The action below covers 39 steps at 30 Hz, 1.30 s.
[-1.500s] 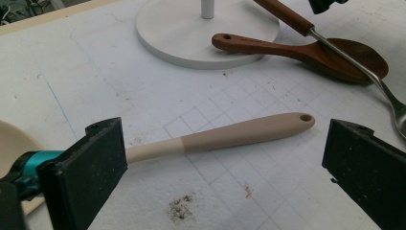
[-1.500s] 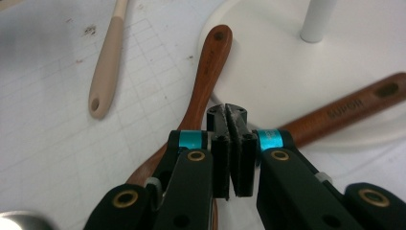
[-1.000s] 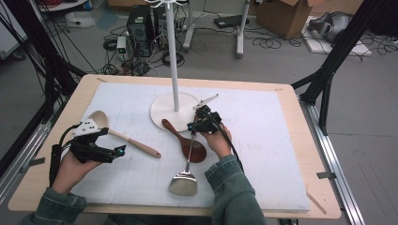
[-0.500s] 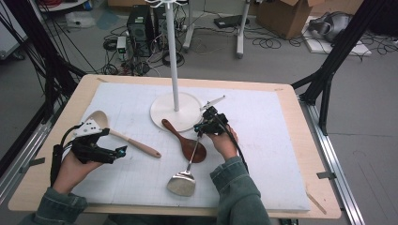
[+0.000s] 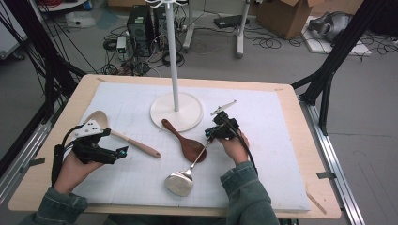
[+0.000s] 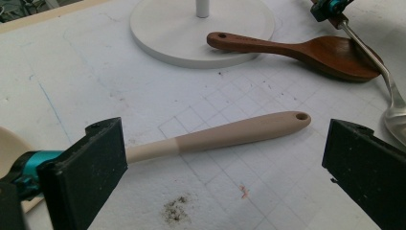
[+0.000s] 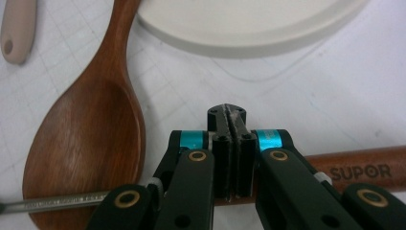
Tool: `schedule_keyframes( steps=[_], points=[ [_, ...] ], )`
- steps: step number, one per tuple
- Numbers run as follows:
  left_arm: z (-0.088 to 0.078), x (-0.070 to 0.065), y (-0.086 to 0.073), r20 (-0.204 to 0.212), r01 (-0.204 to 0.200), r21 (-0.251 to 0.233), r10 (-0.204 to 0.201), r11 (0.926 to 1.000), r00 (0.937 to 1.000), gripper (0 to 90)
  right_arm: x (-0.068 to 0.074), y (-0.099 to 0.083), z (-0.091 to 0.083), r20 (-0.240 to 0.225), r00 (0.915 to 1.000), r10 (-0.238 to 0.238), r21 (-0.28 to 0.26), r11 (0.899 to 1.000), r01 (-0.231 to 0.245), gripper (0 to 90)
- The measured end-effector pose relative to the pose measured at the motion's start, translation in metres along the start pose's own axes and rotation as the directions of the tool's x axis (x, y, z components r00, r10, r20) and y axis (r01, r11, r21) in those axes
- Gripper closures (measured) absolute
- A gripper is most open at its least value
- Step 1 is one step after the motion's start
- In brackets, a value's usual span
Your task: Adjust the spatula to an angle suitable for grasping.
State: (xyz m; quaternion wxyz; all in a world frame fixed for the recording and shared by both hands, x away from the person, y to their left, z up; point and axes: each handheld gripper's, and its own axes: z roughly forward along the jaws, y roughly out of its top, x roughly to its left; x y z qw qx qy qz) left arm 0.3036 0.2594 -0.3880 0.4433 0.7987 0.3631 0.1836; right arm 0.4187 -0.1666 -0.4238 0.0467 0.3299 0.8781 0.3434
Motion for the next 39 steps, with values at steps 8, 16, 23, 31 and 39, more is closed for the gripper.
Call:
schedule_keyframes(
  steps=[8,16,23,31,39],
  points=[
    [0.001,-0.001,0.000,0.005,-0.007,0.004,0.007,1.0000,1.0000,1.8,-0.003,-0.018,-0.011,0.004,0.9999,0.016,0.018,1.000,-0.016,89.5],
    [0.001,-0.001,0.000,0.004,-0.008,0.004,0.008,1.0000,1.0000,1.7,0.000,-0.030,-0.021,0.005,1.0000,0.003,0.036,0.999,-0.004,89.5],
    [0.002,-0.003,0.000,0.011,-0.012,0.008,0.012,0.9999,0.9999,1.7,0.000,-0.044,-0.031,-0.007,0.9998,0.021,0.028,0.999,-0.021,89.5],
    [0.003,-0.004,0.001,0.013,-0.011,0.007,0.011,0.9999,0.9999,1.7,0.001,-0.050,-0.035,-0.008,0.9997,0.024,0.039,0.999,-0.024,89.5],
    [0.003,-0.004,0.000,0.009,-0.012,0.008,0.012,0.9999,0.9999,1.7,0.006,-0.065,-0.044,-0.018,0.9996,0.020,0.053,0.998,-0.019,89.5]
  ],
)
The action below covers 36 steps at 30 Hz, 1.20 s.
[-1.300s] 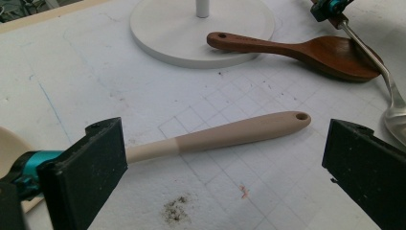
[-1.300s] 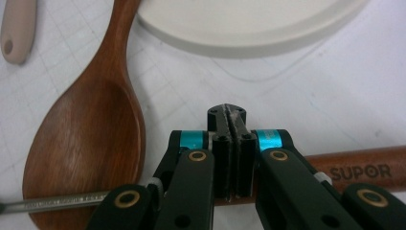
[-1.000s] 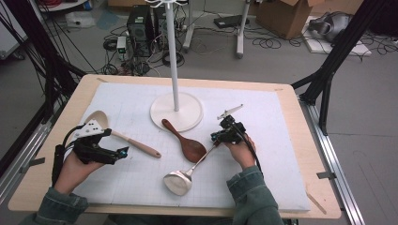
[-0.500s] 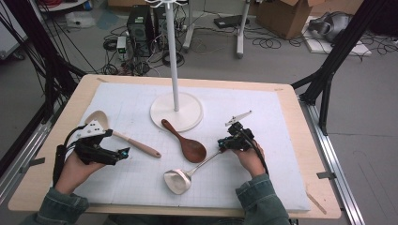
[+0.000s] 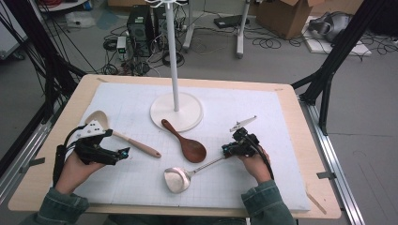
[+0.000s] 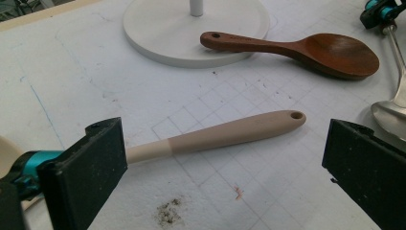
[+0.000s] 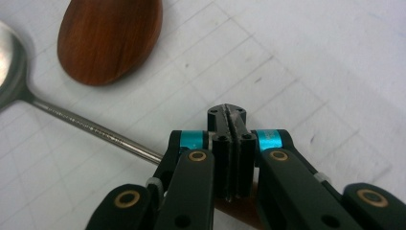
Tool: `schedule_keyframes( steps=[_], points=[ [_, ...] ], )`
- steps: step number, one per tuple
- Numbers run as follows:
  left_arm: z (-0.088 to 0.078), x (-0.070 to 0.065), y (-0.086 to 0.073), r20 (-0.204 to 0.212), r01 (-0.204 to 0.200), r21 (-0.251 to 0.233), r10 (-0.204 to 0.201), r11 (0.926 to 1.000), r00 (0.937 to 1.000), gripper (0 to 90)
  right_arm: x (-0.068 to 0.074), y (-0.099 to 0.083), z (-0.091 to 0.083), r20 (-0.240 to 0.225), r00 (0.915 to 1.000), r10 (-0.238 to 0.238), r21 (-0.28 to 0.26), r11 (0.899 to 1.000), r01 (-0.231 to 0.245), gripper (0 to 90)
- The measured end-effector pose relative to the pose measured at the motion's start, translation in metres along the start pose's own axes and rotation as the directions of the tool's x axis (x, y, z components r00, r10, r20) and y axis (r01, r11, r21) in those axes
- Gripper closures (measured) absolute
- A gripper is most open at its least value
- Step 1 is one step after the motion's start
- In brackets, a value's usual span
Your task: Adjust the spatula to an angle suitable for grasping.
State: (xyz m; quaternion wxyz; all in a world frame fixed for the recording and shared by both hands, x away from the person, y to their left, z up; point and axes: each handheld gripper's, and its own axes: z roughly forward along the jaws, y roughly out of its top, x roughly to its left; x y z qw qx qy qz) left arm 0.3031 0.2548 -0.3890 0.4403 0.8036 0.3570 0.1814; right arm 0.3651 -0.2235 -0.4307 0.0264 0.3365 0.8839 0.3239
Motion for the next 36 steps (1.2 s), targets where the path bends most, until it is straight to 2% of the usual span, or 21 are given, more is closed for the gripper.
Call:
schedule_keyframes(
  steps=[9,21,23,24,26,29,36],
  points=[
    [0.002,-0.002,0.000,0.009,-0.007,0.005,0.007,1.0000,0.9999,1.7,0.009,-0.017,-0.009,0.000,1.0000,-0.010,-0.018,1.000,0.010,89.5],
    [0.003,-0.002,-0.001,0.015,-0.011,0.009,0.010,0.9999,0.9998,1.7,0.020,-0.034,-0.015,-0.028,0.9996,-0.006,-0.058,0.998,0.004,87.9],
    [0.004,-0.002,-0.001,0.018,-0.010,0.007,0.010,0.9999,0.9998,1.7,0.021,-0.037,-0.017,-0.041,0.9992,-0.002,-0.096,0.995,-0.001,83.4],
    [0.004,-0.002,-0.001,0.020,-0.008,0.006,0.008,0.9999,0.9998,1.7,0.021,-0.037,-0.017,-0.041,0.9992,-0.002,-0.096,0.995,-0.001,83.4],
    [0.004,-0.001,-0.001,0.023,-0.009,0.008,0.009,0.9999,0.9997,1.8,0.023,-0.036,-0.020,-0.037,0.9993,-0.007,-0.120,0.993,0.002,77.7],
    [0.005,0.001,-0.001,0.027,-0.006,0.004,0.006,1.0000,0.9996,1.8,0.024,-0.034,-0.027,-0.037,0.9992,-0.015,-0.184,0.983,0.008,69.8],
    [0.002,0.002,0.000,0.022,-0.003,-0.002,0.003,1.0000,0.9998,1.8,0.023,-0.033,-0.039,-0.029,0.9993,-0.023,-0.241,0.970,0.015,51.5]
  ],
)
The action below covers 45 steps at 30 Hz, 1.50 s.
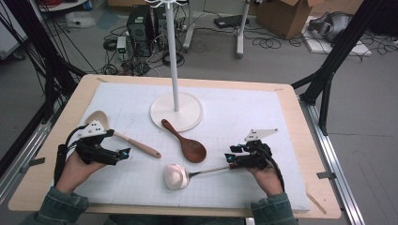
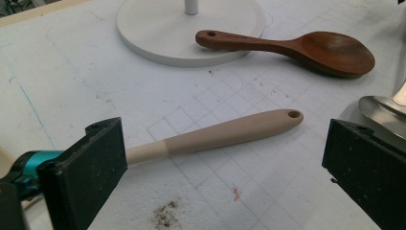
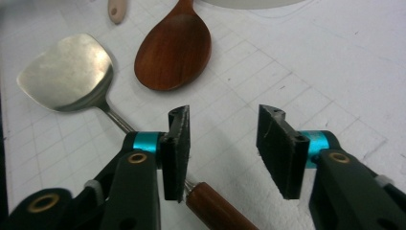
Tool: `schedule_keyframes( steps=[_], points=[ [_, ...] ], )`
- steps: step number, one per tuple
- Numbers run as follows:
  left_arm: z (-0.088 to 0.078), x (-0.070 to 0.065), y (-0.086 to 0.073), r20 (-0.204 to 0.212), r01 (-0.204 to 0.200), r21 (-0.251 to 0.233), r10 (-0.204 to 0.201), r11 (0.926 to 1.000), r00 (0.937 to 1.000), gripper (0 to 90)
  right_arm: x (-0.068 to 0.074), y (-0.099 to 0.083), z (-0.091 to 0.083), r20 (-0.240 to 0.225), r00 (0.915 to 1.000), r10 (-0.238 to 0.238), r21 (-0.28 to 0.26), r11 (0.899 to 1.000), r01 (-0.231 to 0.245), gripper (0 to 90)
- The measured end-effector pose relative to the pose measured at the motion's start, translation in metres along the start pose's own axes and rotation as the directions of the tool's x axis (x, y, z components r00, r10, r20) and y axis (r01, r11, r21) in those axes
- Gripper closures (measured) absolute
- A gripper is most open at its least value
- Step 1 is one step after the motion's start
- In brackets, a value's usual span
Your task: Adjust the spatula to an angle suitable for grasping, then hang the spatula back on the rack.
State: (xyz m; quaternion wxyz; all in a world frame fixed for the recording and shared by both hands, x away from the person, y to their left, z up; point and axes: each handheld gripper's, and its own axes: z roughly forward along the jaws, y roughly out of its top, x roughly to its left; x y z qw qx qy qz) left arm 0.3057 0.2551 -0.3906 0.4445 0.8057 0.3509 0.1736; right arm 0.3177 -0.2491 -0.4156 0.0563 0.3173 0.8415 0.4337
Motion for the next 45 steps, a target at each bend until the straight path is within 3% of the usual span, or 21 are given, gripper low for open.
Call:
schedule_keyframes(
  steps=[2,9,24,31,37,40,45],
  points=[
    [0.000,0.000,0.001,0.001,-0.007,0.000,0.007,1.0000,1.0000,1.7,0.000,-0.001,-0.002,0.001,1.0000,0.002,-0.008,1.000,-0.002,45.1],
    [0.001,-0.001,0.000,0.003,-0.008,0.002,0.008,1.0000,1.0000,1.7,0.000,-0.004,-0.006,-0.006,0.9998,-0.018,-0.010,1.000,0.018,38.7],
    [0.001,-0.003,0.001,0.010,-0.009,0.001,0.009,1.0000,0.9999,1.7,0.002,-0.003,-0.006,0.017,0.9997,-0.019,-0.002,1.000,0.019,30.7],
    [-0.001,-0.010,0.004,0.015,-0.032,-0.003,0.032,0.9995,0.9994,1.7,0.000,-0.007,-0.016,0.073,0.9973,0.008,-0.025,1.000,-0.006,29.8],
    [0.000,-0.012,0.005,0.020,-0.035,-0.005,0.035,0.9994,0.9992,1.7,-0.005,-0.010,-0.026,0.102,0.9947,0.014,-0.007,1.000,-0.013,27.9],
    [0.002,-0.011,0.003,0.023,-0.030,0.002,0.030,0.9996,0.9993,1.8,-0.007,-0.012,-0.027,0.092,0.9957,0.015,0.004,1.000,-0.015,28.4],
    [0.004,-0.012,0.002,0.028,-0.030,0.011,0.030,0.9995,0.9992,1.7,-0.004,-0.010,-0.018,0.027,0.9989,-0.038,0.031,0.999,0.037,33.1]
  ],
)
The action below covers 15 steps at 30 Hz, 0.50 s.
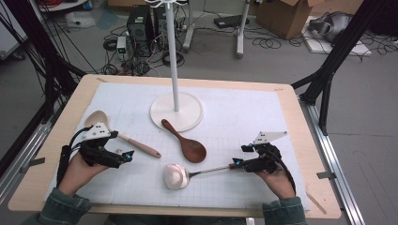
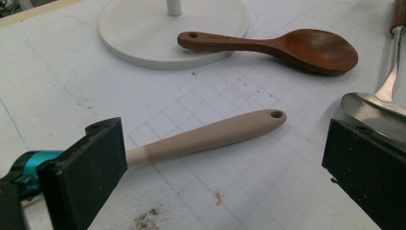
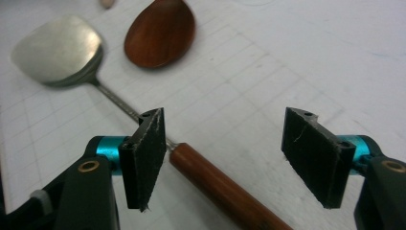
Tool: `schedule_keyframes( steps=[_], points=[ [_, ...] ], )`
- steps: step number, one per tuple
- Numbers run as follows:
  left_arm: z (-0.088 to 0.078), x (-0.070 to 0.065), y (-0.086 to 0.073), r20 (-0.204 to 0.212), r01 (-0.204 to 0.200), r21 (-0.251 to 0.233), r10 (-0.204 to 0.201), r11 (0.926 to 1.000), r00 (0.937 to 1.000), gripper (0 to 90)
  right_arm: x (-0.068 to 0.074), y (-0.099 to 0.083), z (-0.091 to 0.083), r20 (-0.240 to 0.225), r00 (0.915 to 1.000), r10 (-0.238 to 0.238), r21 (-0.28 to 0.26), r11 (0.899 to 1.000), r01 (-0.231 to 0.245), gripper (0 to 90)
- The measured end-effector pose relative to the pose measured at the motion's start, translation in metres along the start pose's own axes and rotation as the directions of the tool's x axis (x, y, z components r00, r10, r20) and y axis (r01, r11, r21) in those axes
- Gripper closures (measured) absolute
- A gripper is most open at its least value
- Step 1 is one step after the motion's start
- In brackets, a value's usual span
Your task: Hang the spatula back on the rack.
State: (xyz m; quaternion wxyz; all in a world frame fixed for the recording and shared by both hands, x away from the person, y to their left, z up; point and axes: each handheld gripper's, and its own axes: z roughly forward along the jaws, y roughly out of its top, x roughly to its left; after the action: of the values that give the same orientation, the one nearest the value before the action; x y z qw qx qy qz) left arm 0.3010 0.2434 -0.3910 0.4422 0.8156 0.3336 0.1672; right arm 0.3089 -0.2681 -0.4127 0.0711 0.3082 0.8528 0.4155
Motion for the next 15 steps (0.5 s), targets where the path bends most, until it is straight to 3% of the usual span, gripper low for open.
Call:
schedule_keyframes(
  steps=[7,15],
  points=[
    [0.001,-0.001,0.000,0.006,-0.001,-0.003,0.001,1.0000,1.0000,1.7,0.009,0.007,0.018,-0.114,0.9898,-0.086,0.041,0.995,0.091,42.7],
    [0.001,-0.001,0.000,0.006,0.000,-0.001,0.000,1.0000,1.0000,1.7,0.017,0.014,0.039,-0.215,0.9633,-0.161,0.119,0.975,0.189,52.4]
  ],
)
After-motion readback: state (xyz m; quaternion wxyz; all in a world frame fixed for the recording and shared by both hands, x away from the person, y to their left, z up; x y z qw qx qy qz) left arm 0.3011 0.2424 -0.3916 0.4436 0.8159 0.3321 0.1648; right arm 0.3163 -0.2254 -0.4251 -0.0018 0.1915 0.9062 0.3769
